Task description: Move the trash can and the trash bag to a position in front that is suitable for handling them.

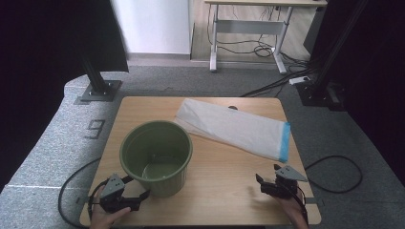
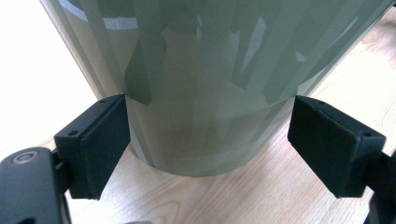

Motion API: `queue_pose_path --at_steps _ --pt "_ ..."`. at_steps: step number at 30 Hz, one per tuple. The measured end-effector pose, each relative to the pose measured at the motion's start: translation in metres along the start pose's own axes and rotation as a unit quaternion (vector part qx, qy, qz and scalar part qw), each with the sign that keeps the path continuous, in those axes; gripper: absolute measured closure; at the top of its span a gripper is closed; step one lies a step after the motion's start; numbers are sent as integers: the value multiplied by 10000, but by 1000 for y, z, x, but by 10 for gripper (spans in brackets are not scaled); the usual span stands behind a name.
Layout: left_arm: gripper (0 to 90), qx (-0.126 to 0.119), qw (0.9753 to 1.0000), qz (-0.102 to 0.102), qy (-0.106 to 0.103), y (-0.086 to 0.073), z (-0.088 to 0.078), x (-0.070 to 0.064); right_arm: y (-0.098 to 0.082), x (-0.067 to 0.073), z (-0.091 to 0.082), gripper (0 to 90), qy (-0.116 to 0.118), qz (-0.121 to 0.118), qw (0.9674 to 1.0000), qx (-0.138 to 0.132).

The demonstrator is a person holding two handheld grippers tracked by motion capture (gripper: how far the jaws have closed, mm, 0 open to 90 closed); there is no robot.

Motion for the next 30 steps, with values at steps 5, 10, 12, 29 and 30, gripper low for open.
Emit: queue_pose_path --at_steps 5,10,12,29,30 --pt "132 37 9999 106 -35 7 10 -3 -2 -2 -2 141 -2 8 10000 -6" --pt "137 103 9996 255 -109 13 21 -8 -3 0 -1 140 69 18 10000 23" --pt "138 110 9992 312 -217 19 29 -12 -3 2 -2 140 102 15 9999 28" --pt "141 361 9974 569 -237 52 82 -28 -5 4 -3 141 219 -4 9997 50" --pt "141 349 9977 545 -210 54 85 -27 -5 5 -3 141 217 -8 9997 53"
Point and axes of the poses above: each handheld gripper's, and its own axes: z roughly forward along the jaws, y roughly out of its top, x roughly to its left, the point moved 8 cm from there along z, roughly forward along the jaws, and after that the axes turned 4 degrees about z, right-handed, at the moved point
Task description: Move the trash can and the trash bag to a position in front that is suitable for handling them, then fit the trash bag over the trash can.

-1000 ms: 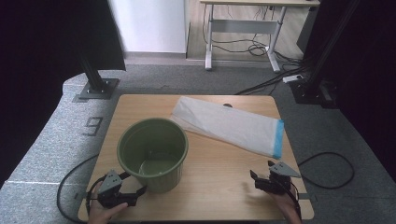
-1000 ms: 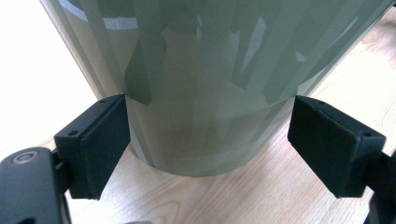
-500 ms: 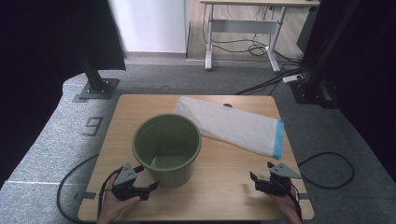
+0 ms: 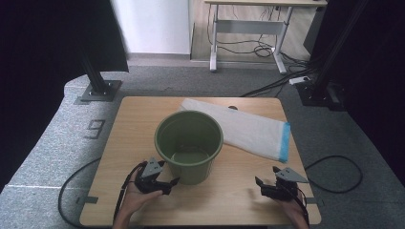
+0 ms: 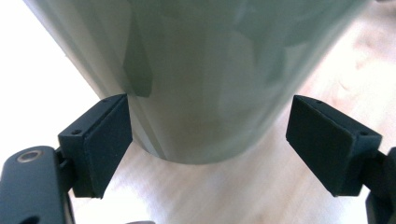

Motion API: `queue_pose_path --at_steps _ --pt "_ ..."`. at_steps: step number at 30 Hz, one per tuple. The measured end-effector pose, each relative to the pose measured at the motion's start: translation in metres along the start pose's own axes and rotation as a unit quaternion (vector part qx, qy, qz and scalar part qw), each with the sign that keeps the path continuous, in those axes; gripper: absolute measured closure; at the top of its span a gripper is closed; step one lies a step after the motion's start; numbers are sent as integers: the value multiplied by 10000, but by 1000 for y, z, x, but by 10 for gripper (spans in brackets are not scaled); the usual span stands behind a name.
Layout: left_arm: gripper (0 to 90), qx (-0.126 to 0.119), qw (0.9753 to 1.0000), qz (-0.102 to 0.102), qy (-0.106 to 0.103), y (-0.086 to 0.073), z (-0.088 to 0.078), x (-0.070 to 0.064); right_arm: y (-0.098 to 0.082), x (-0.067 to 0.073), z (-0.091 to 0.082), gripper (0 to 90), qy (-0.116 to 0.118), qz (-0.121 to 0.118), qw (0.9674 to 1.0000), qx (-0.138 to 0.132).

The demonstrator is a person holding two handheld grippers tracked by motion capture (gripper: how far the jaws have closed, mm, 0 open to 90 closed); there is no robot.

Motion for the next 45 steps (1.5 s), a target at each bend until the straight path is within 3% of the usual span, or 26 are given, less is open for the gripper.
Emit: queue_pose_path --at_steps 5,8,13,20,28,42,45 --pt "140 -121 9998 -157 -24 13 14 2 -2 -2 -1 143 -32 21 10000 20" --pt "144 -150 9998 -152 2 16 16 2 -2 -2 0 143 -36 5 10000 32" --pt "144 -114 9998 -52 130 14 8 3 -3 -3 -2 145 -71 -6 10000 20" --pt "143 -33 9989 -10 462 1 -22 15 -3 -2 -3 146 -93 -29 10000 15" --pt "143 119 9982 -25 590 -12 -42 25 -4 -1 -2 147 -92 -71 9999 44" --pt "141 221 9972 -125 702 -26 -47 31 -2 3 -2 149 -94 -110 9999 13" --pt "141 224 9969 -163 737 -28 -50 34 0 2 0 152 -190 -148 9997 -11"
Point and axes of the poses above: each handheld gripper's, and its own axes: z roughly forward along the jaws, y roughly out of its top, x roughly to its left, the point moved 8 cm from there along z, roughly forward along the jaws, and after that the axes turned 4 degrees about z, right-handed, at the moved point
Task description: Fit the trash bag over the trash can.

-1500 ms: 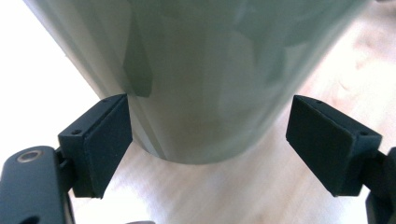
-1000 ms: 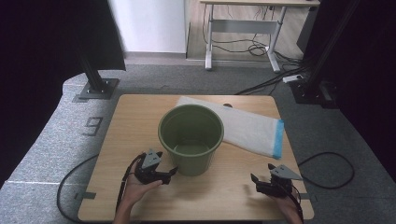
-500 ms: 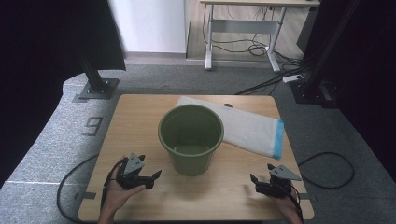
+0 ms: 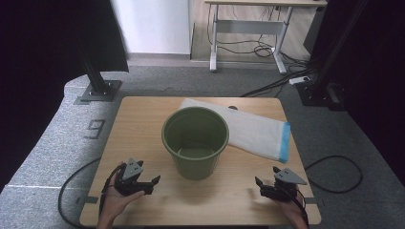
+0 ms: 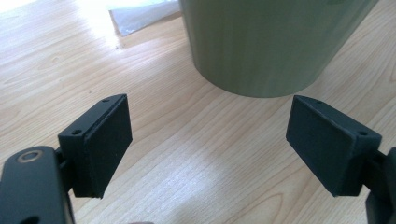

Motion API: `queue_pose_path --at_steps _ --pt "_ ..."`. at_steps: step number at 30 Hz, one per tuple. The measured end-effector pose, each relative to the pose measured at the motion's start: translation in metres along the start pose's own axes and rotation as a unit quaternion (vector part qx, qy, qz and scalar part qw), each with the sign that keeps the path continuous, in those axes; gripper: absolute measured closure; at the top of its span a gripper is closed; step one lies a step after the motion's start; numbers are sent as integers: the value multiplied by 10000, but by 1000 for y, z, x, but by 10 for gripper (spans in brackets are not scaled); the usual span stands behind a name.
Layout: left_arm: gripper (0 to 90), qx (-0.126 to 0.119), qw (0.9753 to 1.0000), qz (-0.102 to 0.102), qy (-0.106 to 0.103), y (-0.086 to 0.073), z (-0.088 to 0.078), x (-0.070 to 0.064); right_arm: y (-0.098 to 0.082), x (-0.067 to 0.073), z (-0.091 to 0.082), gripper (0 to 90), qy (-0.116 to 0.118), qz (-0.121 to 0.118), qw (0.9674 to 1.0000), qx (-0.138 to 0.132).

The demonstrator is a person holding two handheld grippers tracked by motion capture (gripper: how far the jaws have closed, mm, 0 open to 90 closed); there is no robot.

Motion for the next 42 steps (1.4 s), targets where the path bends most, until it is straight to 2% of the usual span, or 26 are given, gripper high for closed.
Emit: queue_pose_path --at_steps 7,8,10,12,14,19,21,24,25,27,34,35,38,39,40,41,42 --pt "142 33 10000 -83 28 -5 -2 5 15 -1 12 150 -54 -41 10000 -21" --pt "141 82 9999 -90 43 -7 0 6 21 -5 23 150 -147 -94 9998 98" --pt "142 123 9999 -80 49 -9 1 6 27 -10 34 150 -162 1 9997 188" --pt "142 46 9999 -110 -34 -6 -1 3 31 -15 45 148 -133 105 9994 286" --pt "142 5 10000 -61 48 -2 -4 3 33 -22 57 147 -158 105 9988 453" --pt "142 2 10000 -63 46 -3 -6 3 44 -37 77 162 -225 154 9985 470" --pt "144 17 9999 -66 125 -6 -5 6 46 -40 85 171 -206 133 9984 510" --pt "145 7 9999 -57 150 -7 -6 6 50 -41 95 232 -110 -72 9990 417" --pt "145 6 9998 -69 161 -8 -6 6 50 -42 98 257 -23 -32 9993 376" --pt "148 -45 9997 -130 181 -10 -8 6 46 -44 104 293 129 5 9989 460" --pt "151 -25 9995 -215 215 -16 -8 7 36 -49 114 346 177 12 9977 657" --pt "151 -32 9996 -214 202 -15 -8 6 32 -50 117 370 89 -12 9968 793" --pt "154 -46 9996 -214 187 -15 -8 5 31 -53 117 398 -9 85 9965 829" --pt "158 -50 9996 -223 176 -15 -7 4 28 -59 116 459 -89 226 9954 926" --pt "158 -54 9996 -231 167 -15 -6 3 28 -59 116 459 -89 226 9954 926" --pt "162 -44 9996 -239 129 -15 -3 0 27 -62 114 535 -7 396 9947 946" --pt "162 -14 9997 -211 107 -15 -1 -2 26 -64 114 567 -31 389 9949 935"
Point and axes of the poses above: each handheld gripper's, and its own axes: z roughly forward along the jaws, y roughly out of its top, x roughly to its left, the point moved 8 cm from there along z, roughly forward along the jaws, and after that the axes turned 4 degrees about z, right-handed, at the moved point
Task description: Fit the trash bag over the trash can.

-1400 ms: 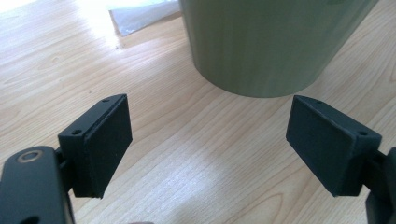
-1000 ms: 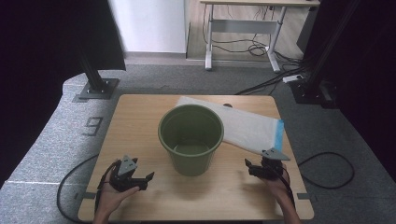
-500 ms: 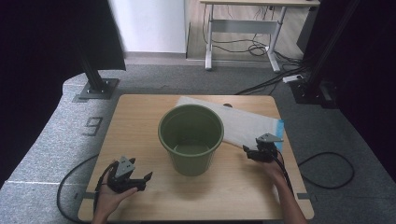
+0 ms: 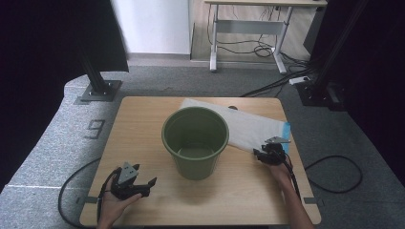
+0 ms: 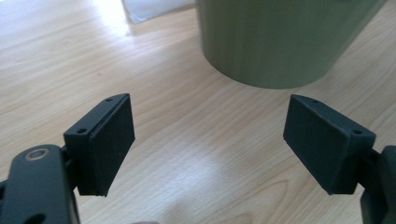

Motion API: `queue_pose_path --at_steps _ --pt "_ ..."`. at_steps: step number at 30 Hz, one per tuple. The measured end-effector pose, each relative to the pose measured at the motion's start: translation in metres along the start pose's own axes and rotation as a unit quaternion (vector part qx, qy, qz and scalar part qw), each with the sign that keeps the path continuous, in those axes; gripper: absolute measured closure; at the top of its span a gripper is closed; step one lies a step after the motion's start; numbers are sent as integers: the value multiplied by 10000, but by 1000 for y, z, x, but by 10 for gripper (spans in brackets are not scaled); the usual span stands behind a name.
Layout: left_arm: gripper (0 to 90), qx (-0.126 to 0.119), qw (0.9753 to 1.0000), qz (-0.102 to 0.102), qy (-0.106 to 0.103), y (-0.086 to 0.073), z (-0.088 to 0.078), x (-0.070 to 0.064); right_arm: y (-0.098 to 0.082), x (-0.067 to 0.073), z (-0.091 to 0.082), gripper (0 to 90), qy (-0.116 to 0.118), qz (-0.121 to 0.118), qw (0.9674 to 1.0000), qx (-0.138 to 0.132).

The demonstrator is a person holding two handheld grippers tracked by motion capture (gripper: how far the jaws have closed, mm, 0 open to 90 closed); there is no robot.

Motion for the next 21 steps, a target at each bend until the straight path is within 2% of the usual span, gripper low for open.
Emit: queue_pose_path --at_steps 5,7,8,9,14,15,17,18,20,21 --pt "162 69 9999 95 -30 1 4 -6 -2 -3 -5 776 -13 -2 10000 69" --pt "164 78 9999 88 -42 0 5 -6 -4 -2 -8 847 -197 -211 9995 137" --pt "164 78 9999 88 -42 0 5 -6 -4 -2 -8 847 -197 -211 9995 137" --pt "164 84 9999 97 -59 0 5 -8 -8 0 -13 879 -356 -439 9983 100" --pt "164 89 9998 140 -106 1 6 -11 -17 5 -26 883 -265 -352 9990 52" --pt "164 71 9998 147 -149 2 5 -13 -25 11 -36 883 -216 -308 9993 58" --pt "164 46 9997 152 -180 2 5 -14 -27 13 -41 883 -223 -339 9992 51" --pt "163 28 9996 165 -218 2 4 -15 -32 18 -54 883 -206 -282 9994 -16" --pt "163 26 9996 174 -234 2 3 -16 -34 20 -59 883 -156 -244 9996 -39" --pt "163 21 9995 179 -244 2 3 -16 -43 24 -68 883 -107 -188 9998 -39"
Point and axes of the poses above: each handheld gripper's, and its own axes: z roughly forward along the jaws, y roughly out of its top, x roughly to its left, the point moved 8 cm from there along z, roughly forward along the jaws, and after that the axes turned 4 degrees about z, right-handed, at the moved point
